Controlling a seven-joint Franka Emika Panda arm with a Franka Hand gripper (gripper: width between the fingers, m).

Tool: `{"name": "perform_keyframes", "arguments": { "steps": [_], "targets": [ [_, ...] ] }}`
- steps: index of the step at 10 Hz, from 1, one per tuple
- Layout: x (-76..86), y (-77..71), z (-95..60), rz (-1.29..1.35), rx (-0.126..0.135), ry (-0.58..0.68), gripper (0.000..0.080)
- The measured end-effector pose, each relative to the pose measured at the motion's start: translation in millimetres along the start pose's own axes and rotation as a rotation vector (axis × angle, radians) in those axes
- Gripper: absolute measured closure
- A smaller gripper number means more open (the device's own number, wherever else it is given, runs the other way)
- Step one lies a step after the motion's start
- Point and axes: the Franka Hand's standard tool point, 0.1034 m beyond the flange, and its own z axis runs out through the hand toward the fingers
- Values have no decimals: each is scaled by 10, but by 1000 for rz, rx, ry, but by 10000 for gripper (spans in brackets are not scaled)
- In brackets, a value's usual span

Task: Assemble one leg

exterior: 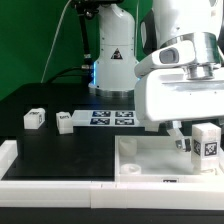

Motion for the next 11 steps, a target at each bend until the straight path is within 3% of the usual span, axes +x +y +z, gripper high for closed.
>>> {"name": "perform_keyframes", "arguments": {
  "steps": [4, 8, 11],
  "targets": [
    [1, 0, -1, 0, 0, 0, 150],
    [161, 31, -185, -4, 8, -18, 150],
    [125, -6, -159, 0, 24, -58, 150]
  ]
}}
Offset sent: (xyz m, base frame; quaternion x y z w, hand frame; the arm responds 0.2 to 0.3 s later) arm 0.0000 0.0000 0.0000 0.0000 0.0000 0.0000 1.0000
